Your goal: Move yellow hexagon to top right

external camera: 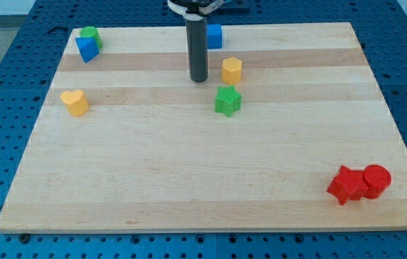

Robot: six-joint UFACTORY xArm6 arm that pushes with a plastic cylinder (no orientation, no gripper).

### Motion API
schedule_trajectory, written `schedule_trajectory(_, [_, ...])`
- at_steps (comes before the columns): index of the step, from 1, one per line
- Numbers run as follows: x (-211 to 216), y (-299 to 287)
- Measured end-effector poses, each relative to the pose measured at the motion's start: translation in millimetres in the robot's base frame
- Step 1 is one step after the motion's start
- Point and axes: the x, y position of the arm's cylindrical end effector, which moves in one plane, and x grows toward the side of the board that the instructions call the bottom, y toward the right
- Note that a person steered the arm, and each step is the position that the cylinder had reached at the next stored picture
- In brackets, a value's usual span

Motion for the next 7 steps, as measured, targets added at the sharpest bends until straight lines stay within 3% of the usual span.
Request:
schedule_trajectory(2, [-13.6, 85.1])
schedule_trajectory(4, [-59.2, 165.2])
schedule_trajectory(6, [-17.3, 166.7])
schedule_trajectory(7, [-24.1, 178.0])
